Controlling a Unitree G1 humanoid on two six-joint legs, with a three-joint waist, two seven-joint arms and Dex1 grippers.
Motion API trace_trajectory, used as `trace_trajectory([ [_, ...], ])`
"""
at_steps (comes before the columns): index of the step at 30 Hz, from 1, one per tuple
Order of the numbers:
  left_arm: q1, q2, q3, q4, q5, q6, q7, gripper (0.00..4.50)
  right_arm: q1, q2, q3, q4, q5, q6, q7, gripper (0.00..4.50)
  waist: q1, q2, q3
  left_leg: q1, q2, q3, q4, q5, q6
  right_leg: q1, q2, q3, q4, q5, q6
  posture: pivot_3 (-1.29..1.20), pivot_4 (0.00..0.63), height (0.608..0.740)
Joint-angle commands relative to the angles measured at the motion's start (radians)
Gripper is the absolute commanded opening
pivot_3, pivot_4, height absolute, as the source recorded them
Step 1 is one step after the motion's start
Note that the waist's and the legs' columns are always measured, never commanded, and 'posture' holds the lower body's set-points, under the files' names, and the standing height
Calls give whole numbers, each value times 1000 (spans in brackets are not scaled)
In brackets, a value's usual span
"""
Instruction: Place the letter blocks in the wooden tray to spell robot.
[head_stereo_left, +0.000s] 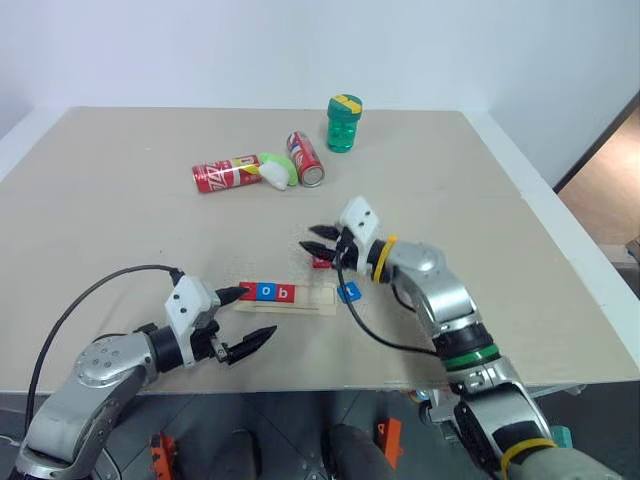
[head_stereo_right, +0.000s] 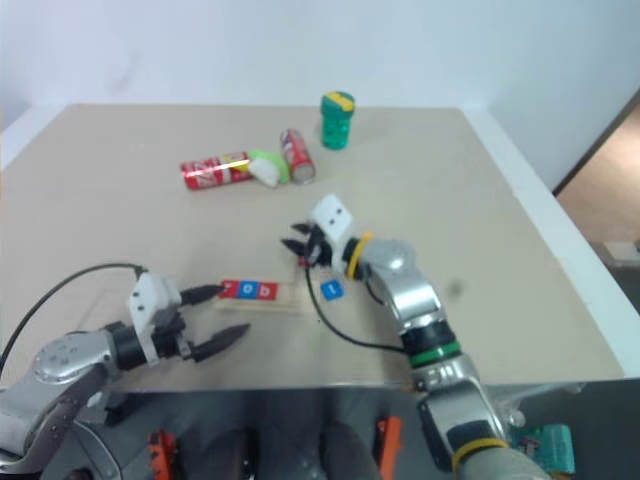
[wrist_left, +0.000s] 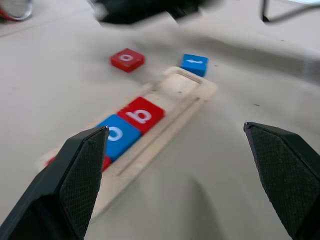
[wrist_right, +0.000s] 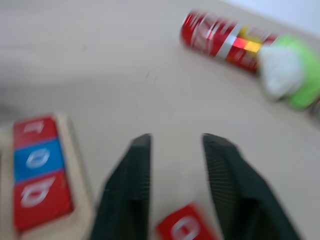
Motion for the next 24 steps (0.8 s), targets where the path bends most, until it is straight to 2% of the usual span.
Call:
trace_trajectory([
  [1,-10,27,-9,-44,-17,-3,-45,4500,-76,-40,2,101,-5,-80,94,3291,0,0,0,0,0,0,0,0,0,0,0,0,0,0,0,0,150,740],
  [4,-17,42,-14,-43,-23,6,-70,4500,-118,-67,39,240,-30,-165,203,4438,0,0,0,0,0,0,0,0,0,0,0,0,0,0,-1,0,150,740],
  [10,-26,48,-9,-44,-30,16,-72,4500,-202,-75,71,506,-82,-327,334,4438,-5,0,0,0,-1,0,-1,0,0,0,0,1,0,1,-2,0,150,740],
  [16,-9,45,4,-59,-24,22,-45,4500,-256,-40,59,671,-115,-399,291,4438,-13,0,0,0,-1,0,-1,0,0,0,0,1,0,2,-5,0,150,740],
  [17,-6,45,6,-62,-22,22,-40,4500,-264,-34,56,688,-118,-402,282,4200,-14,0,0,0,-1,0,-1,0,0,0,0,1,0,2,-5,0,150,740],
  [24,8,49,15,-71,-18,24,-24,4500,-287,-7,67,778,-148,-425,282,4200,-16,0,0,0,0,-1,0,0,0,1,0,1,0,3,-6,0,150,740],
])
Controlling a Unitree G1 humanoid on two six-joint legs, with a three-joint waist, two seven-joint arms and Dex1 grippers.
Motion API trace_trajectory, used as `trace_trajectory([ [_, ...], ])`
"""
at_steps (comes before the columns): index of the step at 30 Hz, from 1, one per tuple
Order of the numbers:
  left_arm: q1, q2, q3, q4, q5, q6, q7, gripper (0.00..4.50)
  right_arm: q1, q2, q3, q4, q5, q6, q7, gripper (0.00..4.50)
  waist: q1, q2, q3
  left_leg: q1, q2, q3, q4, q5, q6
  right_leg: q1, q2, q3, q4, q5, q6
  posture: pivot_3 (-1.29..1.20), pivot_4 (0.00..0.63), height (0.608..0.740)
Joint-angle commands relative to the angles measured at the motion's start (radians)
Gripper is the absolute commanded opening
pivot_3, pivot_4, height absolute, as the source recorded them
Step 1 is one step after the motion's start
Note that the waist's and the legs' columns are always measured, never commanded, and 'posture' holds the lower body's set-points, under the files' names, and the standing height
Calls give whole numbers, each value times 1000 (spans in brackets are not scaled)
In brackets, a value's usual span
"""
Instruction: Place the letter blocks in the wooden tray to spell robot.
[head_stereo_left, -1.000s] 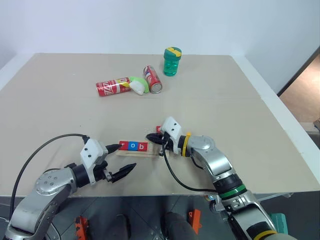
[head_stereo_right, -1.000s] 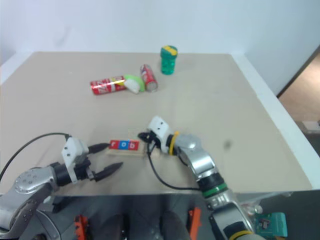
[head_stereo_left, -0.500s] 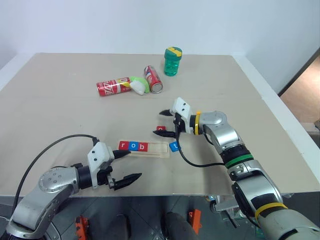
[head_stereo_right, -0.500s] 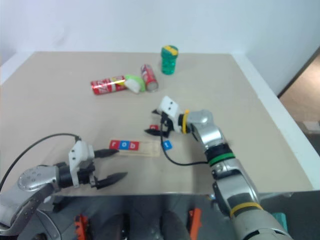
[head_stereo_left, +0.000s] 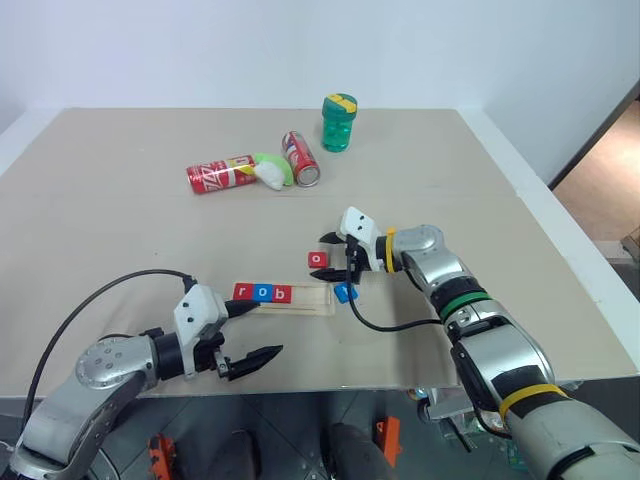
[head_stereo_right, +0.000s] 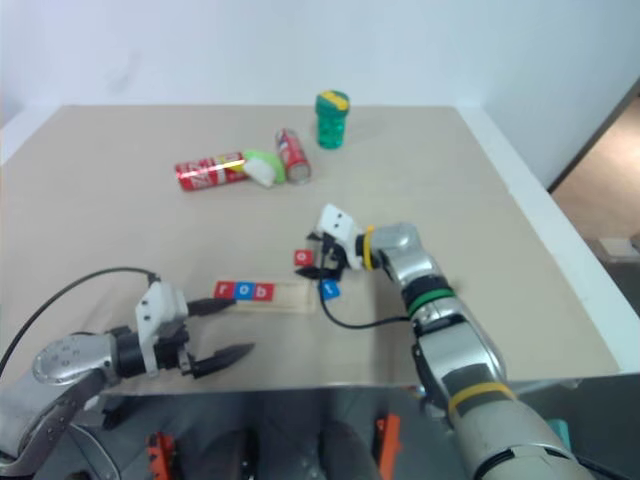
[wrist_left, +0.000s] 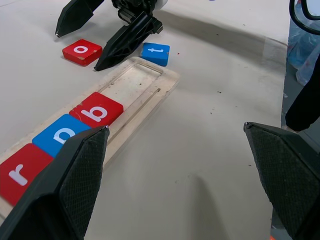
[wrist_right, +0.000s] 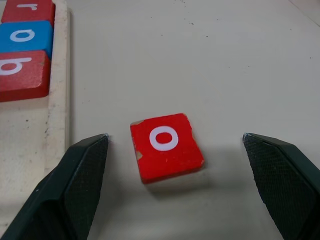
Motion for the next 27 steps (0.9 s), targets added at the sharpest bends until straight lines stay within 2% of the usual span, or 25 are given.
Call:
trace_trajectory([
  [1,5,9,32,-44,-1,-5,15,4500,-31,14,-7,47,-29,-28,-7,4200,0,0,0,0,0,0,0,0,0,0,0,0,0,0,0,0,150,740],
  [15,-15,5,15,-28,8,-7,29,4500,-4,26,-10,-3,-60,101,-101,4200,-1,0,0,6,3,2,1,1,1,4,1,0,0,0,1,0,150,740],
  [19,-33,-5,17,-14,-5,-2,27,4500,-2,43,-38,-30,-28,182,-114,4200,-1,0,0,7,4,3,1,4,3,4,2,0,0,2,-2,0,150,740],
  [20,-38,-9,19,-11,-11,0,28,4500,-3,46,-42,-35,-20,193,-109,3771,-1,0,0,8,4,3,1,4,4,4,2,0,0,3,-2,0,150,740],
  [22,-46,-13,24,-7,-20,5,29,4500,-1,52,-54,-51,-4,215,-95,3428,-2,0,0,8,4,3,1,6,6,4,2,0,0,5,-3,0,150,740],
  [27,-48,-9,24,-7,-17,7,25,4500,17,52,-54,-82,-14,235,-98,1625,-2,0,0,7,4,4,0,7,7,2,2,1,0,5,-2,0,150,740],
])
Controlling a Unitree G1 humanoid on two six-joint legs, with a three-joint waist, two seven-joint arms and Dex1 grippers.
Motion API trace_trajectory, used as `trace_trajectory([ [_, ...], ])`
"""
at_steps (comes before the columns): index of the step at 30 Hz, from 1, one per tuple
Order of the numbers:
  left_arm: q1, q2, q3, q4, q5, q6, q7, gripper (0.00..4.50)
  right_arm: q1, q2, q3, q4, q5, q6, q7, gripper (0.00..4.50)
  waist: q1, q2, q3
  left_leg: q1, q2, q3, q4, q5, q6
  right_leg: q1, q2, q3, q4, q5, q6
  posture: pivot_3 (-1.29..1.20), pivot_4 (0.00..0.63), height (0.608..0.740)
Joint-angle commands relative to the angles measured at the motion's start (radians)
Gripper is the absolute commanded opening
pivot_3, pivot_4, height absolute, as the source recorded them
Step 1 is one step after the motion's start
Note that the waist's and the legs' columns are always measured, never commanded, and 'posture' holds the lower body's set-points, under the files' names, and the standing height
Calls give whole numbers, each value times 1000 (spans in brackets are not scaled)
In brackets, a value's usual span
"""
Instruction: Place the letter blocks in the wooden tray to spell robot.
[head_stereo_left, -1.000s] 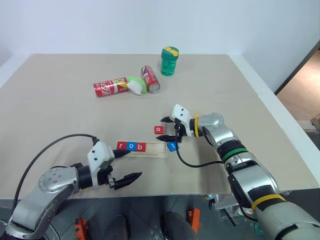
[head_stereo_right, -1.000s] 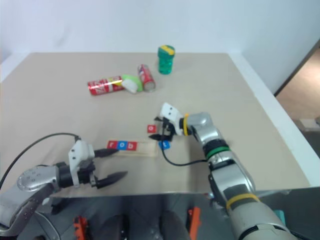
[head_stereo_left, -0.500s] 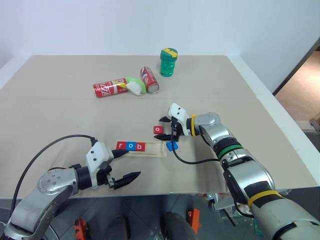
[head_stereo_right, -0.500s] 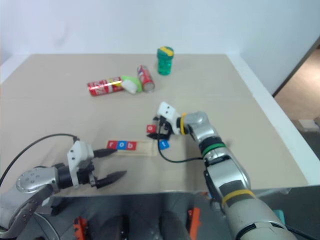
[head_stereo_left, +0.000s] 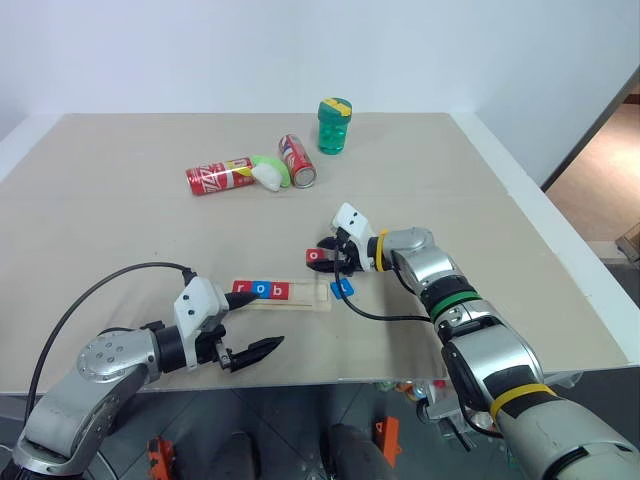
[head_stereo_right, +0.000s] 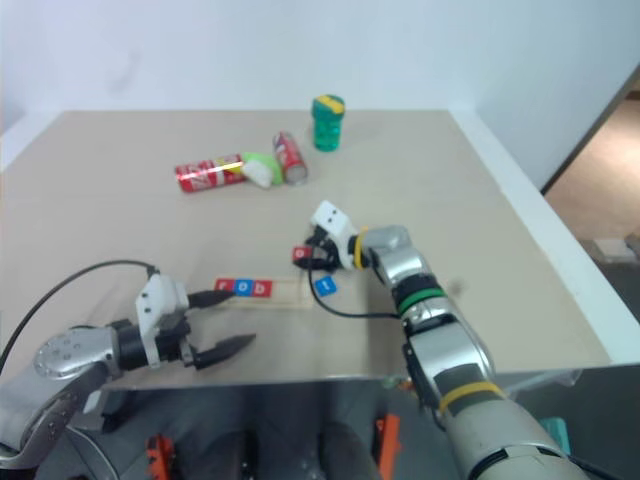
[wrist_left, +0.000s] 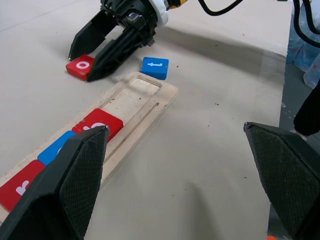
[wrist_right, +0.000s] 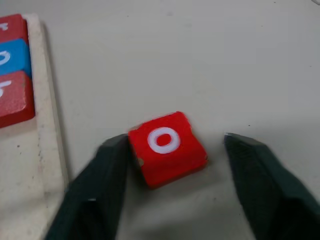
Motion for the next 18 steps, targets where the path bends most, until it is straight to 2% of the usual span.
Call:
trace_trajectory([
  [1,-8,-1,23,-11,-12,-2,2,4500,17,2,-8,-29,-4,12,-7,1363,0,0,0,0,0,0,0,0,0,0,0,0,0,0,1,0,150,740],
  [2,-7,0,23,-12,-11,-2,2,4500,21,1,-8,-32,-6,12,-9,1192,0,0,0,0,0,0,-1,0,-1,0,0,0,0,0,2,0,150,740],
  [12,0,-22,50,14,5,-21,40,4500,44,2,-37,-124,16,26,-23,1192,0,0,0,-1,0,-2,-4,-1,-1,-1,1,0,0,-1,3,0,150,740],
  [15,4,-41,80,31,10,-26,74,4500,36,-18,-53,-211,43,53,-2,1192,0,0,0,-2,0,-1,-4,-1,-1,-2,1,0,0,-1,3,0,150,740],
  [18,18,-63,103,34,10,-36,105,4500,74,-54,-35,-396,80,114,81,1192,1,0,0,-5,0,-2,-4,-1,-1,-5,1,0,0,-1,4,0,150,740],
])
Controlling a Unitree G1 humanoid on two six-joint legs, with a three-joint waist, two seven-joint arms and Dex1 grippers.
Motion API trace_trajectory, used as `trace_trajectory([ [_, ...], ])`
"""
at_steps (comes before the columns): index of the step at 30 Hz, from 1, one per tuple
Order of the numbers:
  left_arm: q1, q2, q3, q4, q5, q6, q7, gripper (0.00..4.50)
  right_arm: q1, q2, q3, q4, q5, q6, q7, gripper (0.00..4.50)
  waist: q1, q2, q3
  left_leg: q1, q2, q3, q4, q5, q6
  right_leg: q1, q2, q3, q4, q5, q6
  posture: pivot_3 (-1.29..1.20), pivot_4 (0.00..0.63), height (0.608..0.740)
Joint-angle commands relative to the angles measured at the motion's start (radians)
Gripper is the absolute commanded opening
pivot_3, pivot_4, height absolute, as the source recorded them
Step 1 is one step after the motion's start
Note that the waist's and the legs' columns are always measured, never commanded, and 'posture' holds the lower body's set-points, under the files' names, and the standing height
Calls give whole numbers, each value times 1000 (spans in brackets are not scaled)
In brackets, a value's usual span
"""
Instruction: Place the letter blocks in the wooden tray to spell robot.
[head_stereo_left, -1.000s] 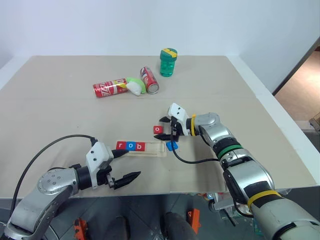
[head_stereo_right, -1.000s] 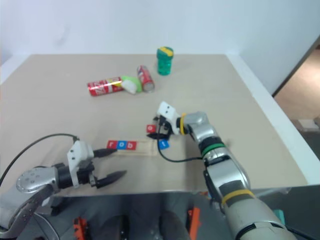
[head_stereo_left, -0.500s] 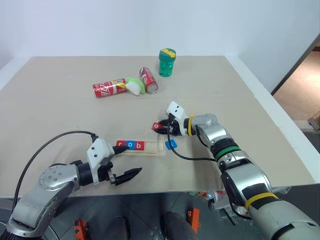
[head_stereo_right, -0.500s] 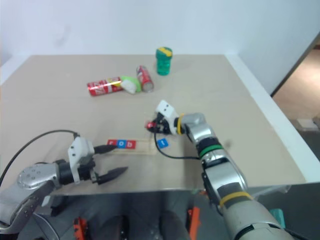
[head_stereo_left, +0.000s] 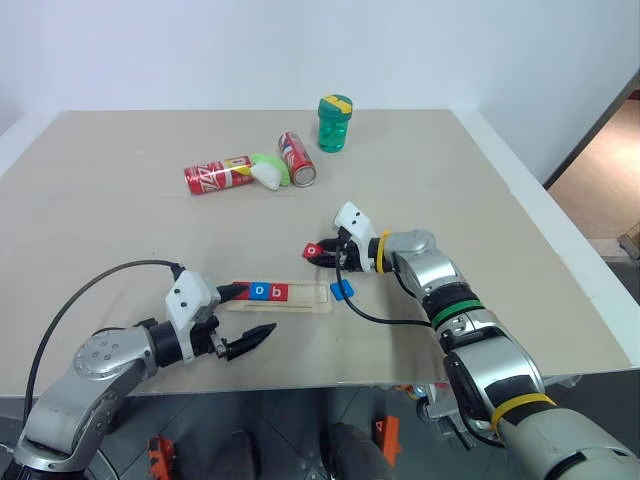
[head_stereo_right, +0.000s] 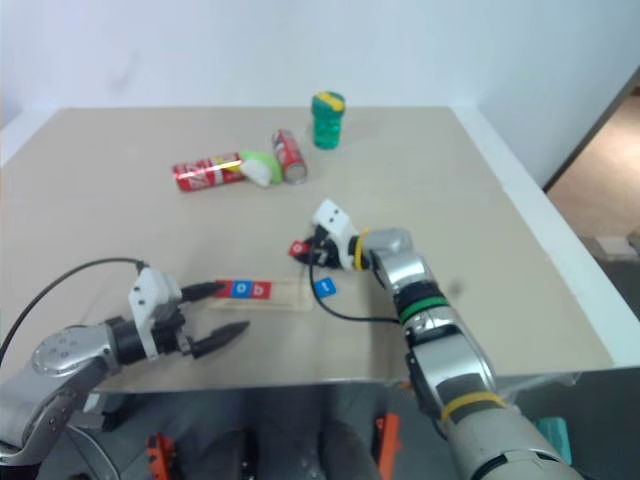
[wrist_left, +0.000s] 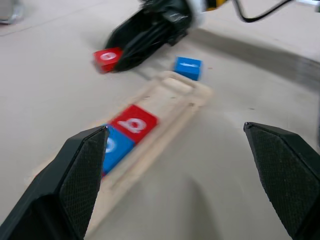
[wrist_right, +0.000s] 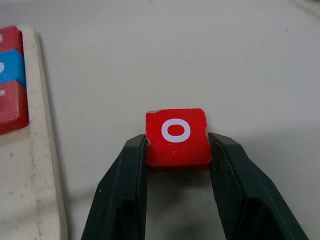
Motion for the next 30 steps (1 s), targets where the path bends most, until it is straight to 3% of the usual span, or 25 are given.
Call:
trace_trajectory([
  [1,19,-35,55,-8,-6,-27,44,4500,54,-54,16,-296,63,73,118,1192,1,0,0,0,0,0,-1,0,0,0,0,0,0,-1,1,0,150,740],
  [5,31,-71,50,-18,-5,-25,72,4500,158,-94,95,-516,78,159,189,1192,5,0,0,-1,-2,-3,-2,-3,-4,0,0,0,0,-4,-1,0,150,740],
  [8,28,-84,31,-25,6,-25,83,4500,202,-110,130,-561,65,174,199,1192,5,0,0,-2,-2,-3,-1,-3,-4,0,-1,0,0,-4,0,0,150,740],
  [30,25,-82,45,-51,-11,-10,78,4500,203,-85,162,-448,39,128,160,1192,5,-1,0,-2,-1,-2,2,-2,-4,0,0,-1,0,-3,2,0,150,740],
])
